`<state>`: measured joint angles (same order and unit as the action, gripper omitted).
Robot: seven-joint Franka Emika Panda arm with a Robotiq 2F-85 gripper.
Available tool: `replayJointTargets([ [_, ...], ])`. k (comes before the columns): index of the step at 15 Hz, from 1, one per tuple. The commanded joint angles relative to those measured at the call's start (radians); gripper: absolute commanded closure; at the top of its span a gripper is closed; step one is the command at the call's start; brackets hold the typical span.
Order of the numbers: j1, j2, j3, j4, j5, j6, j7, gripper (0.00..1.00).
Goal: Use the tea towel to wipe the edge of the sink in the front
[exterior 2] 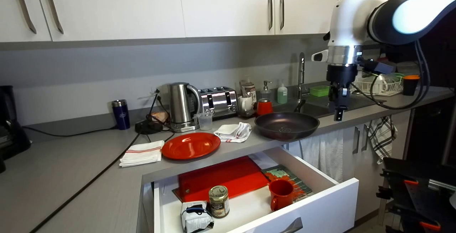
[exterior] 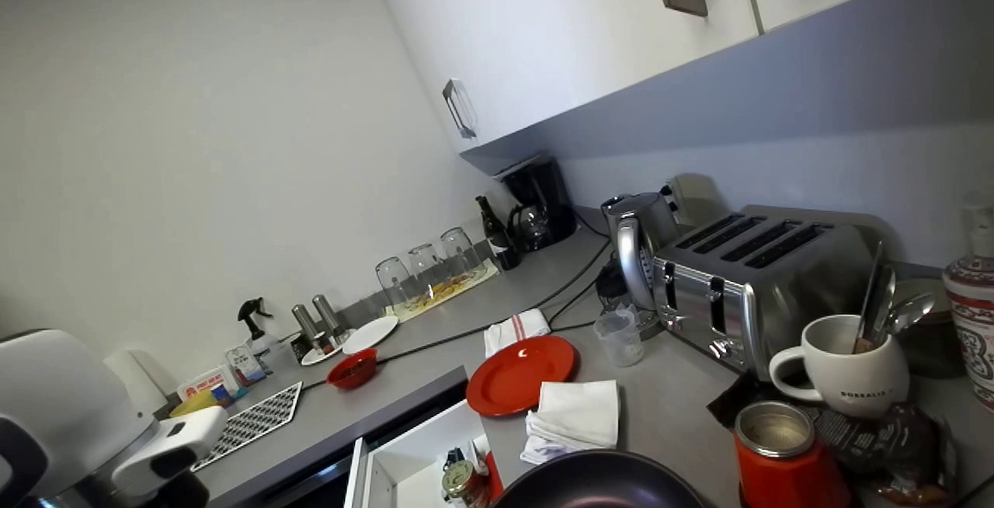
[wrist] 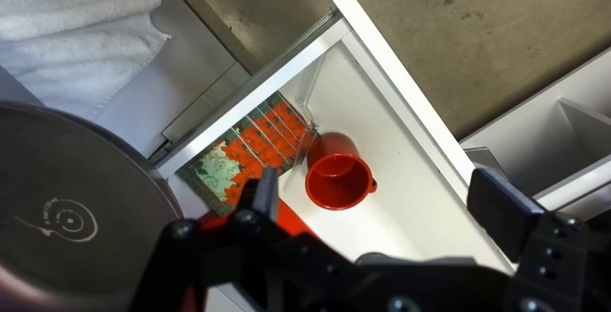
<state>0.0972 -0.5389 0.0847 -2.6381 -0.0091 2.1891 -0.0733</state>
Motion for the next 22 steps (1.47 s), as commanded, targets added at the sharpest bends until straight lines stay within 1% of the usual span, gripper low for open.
replayJointTargets([
  [1,0.047,0.082,-0.083,0.096,0.055,-0.008,-0.174,0.0],
  [3,0.071,0.115,-0.129,0.135,0.12,-0.004,-0.272,0.0],
  [6,0.088,0.152,-0.177,0.175,0.214,0.0,-0.391,0.0],
  [8,0.089,0.189,-0.207,0.204,0.282,-0.013,-0.455,0.0],
  [10,0.079,0.227,-0.227,0.221,0.324,-0.027,-0.503,0.0],
  [12,0.056,0.261,-0.233,0.227,0.318,-0.033,-0.53,0.0],
  [17,-0.007,0.309,-0.219,0.273,0.25,-0.044,-0.522,0.0],
  [20,-0.032,0.326,-0.207,0.334,0.186,-0.076,-0.507,0.0],
  [22,-0.037,0.345,-0.202,0.392,0.164,-0.129,-0.506,0.0],
])
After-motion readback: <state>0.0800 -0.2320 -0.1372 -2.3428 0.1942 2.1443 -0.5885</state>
